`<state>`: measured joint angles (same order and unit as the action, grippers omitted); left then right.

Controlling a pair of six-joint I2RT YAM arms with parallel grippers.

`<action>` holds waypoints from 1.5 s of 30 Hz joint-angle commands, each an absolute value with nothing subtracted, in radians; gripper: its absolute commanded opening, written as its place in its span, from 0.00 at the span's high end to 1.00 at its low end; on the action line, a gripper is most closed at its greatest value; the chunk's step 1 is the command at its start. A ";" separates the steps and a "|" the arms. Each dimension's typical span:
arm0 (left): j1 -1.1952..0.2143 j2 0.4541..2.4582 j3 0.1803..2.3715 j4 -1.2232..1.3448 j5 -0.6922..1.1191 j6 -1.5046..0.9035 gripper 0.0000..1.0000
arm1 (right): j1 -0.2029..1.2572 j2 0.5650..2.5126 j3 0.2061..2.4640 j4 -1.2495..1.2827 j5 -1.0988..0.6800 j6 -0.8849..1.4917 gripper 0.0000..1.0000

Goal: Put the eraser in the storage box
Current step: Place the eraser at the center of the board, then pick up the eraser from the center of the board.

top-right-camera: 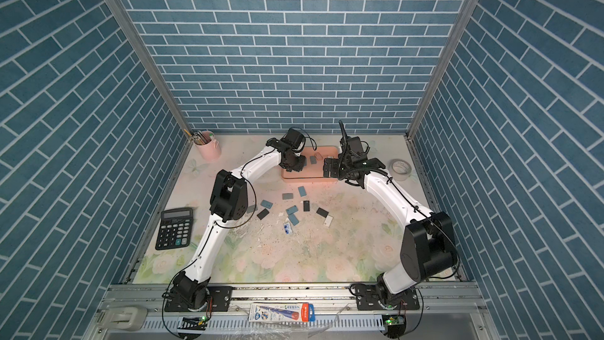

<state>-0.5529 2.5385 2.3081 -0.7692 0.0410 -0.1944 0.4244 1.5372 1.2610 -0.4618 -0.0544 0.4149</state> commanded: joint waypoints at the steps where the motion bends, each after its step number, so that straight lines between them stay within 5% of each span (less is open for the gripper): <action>1: -0.558 2.558 2.336 -0.774 0.010 -0.196 0.71 | 0.418 1.539 1.241 -0.480 -0.060 0.448 0.01; 21: -0.547 2.608 2.402 -0.835 -0.023 -0.209 0.68 | 0.413 1.554 1.244 -0.464 -0.060 0.454 0.01; 36: -0.545 2.577 2.451 -0.859 0.008 -0.213 0.55 | 0.413 1.554 1.254 -0.481 -0.055 0.457 0.01; 45: -0.535 2.346 2.377 -0.815 0.104 -0.290 0.41 | 0.414 1.513 1.170 -0.553 -0.031 0.451 0.04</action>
<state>-0.5465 2.4756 2.4088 -0.8349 0.0566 -0.2501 0.4160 1.5372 1.2064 -0.4870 -0.0521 0.4225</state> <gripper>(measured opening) 0.584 0.961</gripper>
